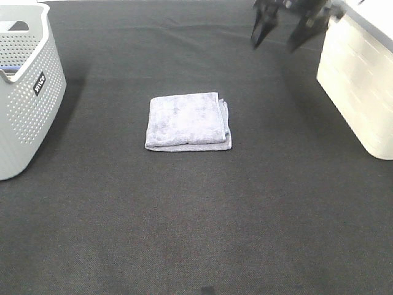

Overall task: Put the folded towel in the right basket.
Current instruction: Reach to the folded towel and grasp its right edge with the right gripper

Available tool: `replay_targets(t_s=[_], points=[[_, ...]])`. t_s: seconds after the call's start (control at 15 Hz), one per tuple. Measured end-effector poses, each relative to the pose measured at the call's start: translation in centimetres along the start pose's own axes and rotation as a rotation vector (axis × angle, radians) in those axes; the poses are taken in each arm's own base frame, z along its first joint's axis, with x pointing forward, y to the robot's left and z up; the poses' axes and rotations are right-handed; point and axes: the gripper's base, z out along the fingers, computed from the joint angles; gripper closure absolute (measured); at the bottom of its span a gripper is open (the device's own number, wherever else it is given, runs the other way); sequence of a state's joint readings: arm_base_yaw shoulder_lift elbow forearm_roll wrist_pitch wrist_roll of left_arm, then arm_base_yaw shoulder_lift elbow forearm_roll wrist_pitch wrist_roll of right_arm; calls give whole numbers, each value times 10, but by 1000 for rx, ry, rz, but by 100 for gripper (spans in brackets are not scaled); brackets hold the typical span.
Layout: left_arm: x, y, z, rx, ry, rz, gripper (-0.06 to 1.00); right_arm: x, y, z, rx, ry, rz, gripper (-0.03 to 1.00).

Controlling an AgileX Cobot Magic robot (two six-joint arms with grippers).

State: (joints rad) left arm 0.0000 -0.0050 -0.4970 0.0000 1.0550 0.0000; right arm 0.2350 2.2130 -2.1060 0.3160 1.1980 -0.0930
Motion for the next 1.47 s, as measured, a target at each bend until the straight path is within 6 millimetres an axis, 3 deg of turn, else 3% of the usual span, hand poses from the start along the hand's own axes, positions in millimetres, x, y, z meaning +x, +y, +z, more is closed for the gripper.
replay_targets(t_s=[0.2,0.73,1.2,1.47], points=[[0,0,0,0,0,0,-3,5,-11,43,-16,77,35,25],[0,0,0,0,0,0,-3,6,-20,127,-222,128,115,25],[0,0,0,0,0,0,-3,18,-27,167,-283,193,143,25],[0,0,0,0,0,0,-3,19,-23,174,-356,187,169,27]])
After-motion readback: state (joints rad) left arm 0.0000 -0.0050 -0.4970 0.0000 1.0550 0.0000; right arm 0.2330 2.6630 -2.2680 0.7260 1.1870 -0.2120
